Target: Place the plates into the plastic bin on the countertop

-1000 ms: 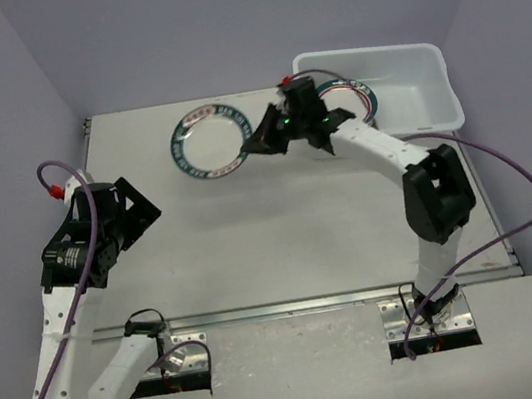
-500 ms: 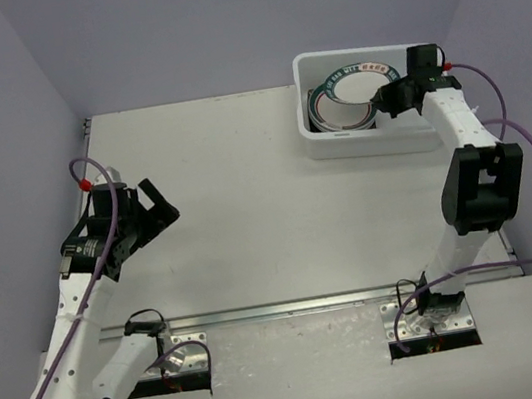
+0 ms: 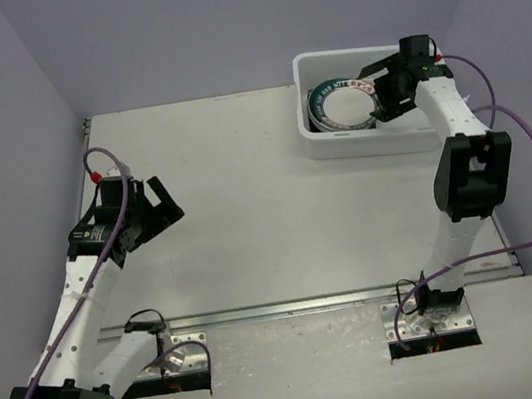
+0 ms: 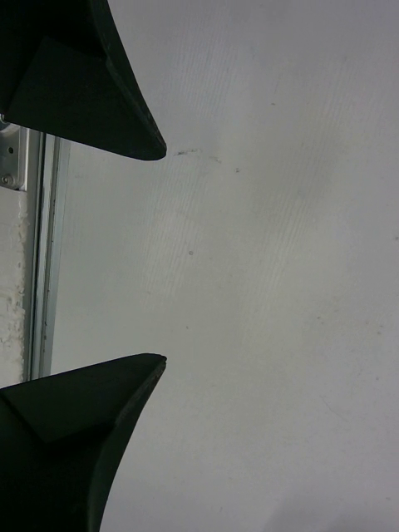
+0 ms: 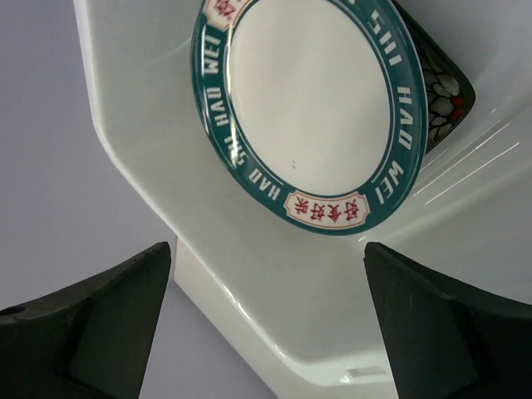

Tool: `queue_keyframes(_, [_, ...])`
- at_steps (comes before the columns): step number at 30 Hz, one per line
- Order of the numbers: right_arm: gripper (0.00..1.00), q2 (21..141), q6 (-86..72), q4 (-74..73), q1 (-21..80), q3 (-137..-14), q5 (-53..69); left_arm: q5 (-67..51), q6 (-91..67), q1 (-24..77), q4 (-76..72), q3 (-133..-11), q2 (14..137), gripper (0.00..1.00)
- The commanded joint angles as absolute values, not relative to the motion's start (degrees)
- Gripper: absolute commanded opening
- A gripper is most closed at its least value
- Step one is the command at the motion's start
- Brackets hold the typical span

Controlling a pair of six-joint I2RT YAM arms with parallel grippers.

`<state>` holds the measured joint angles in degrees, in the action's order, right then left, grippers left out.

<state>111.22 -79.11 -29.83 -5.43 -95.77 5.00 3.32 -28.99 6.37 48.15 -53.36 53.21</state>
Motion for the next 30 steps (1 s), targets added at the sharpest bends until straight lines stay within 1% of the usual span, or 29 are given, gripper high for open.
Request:
queue_keyframes(1, [0.99,108.59,-72.85,-31.26,-5.36,-98.20,9.64,2.37,-26.94,6.77,44.46,-53.23,56.42,1.00])
queue_keyframes(6, [0.99,104.76,-61.17,-34.26,-4.58,-97.39,12.63,2.56,-25.74,6.69,44.24,-56.82,60.89,1.00])
queue_keyframes(9, [0.99,102.13,-50.84,-38.66,-3.67,-99.36,12.19,2.85,-23.92,6.77,44.69,-61.08,63.47,1.00])
queue_keyframes(12, [0.99,95.74,-36.47,-44.11,-2.25,-99.28,9.74,6.35,-22.31,6.77,46.14,-67.75,67.01,1.00])
queue_keyframes(13, [0.99,93.12,-32.96,-44.29,-1.78,-97.72,9.42,7.50,-21.99,6.77,46.14,-69.02,68.06,1.00])
queue_keyframes(14, [0.99,90.56,-31.03,-43.79,-1.76,-92.87,9.91,8.40,-21.55,6.77,45.81,-69.84,69.87,1.00])
queue_keyframes(15, [0.99,87.84,-29.51,-42.85,-1.67,-92.64,11.44,9.28,-21.11,6.77,45.79,-70.63,69.96,1.00])
queue_keyframes(17, [0.99,80.01,-26.64,-40.54,-1.30,-83.51,13.86,11.37,-20.63,6.77,45.98,-73.48,73.68,1.00])
queue_keyframes(19, [0.99,74.74,-25.32,-40.95,-1.23,-80.09,13.97,11.51,-20.13,6.77,45.36,-74.00,74.70,1.00])
queue_keyframes(21, [0.99,68.13,-22.77,-42.63,-1.23,-75.78,10.57,7.39,-17.24,6.77,41.01,-72.59,73.45,1.00])
queue_keyframes(23, [0.99,61.68,-21.69,-43.37,-1.32,-70.57,5.57,5.69,-16.45,6.85,37.15,-71.43,71.77,1.00])
queue_keyframes(25, [0.99,58.11,-21.45,-43.60,-1.32,-67.32,2.26,6.46,-16.60,6.86,36.04,-69.78,70.97,1.00])
queue_keyframes(27, [0.99,51.77,-20.55,-43.18,-1.32,-61.54,-0.21,7.66,-16.72,6.86,34.40,-67.34,68.66,1.00])
queue_keyframes(30, [0.99,45.68,-18.80,-42.63,-1.27,-56.11,-1.56,9.15,-16.21,6.86,31.34,-62.49,63.34,1.00])
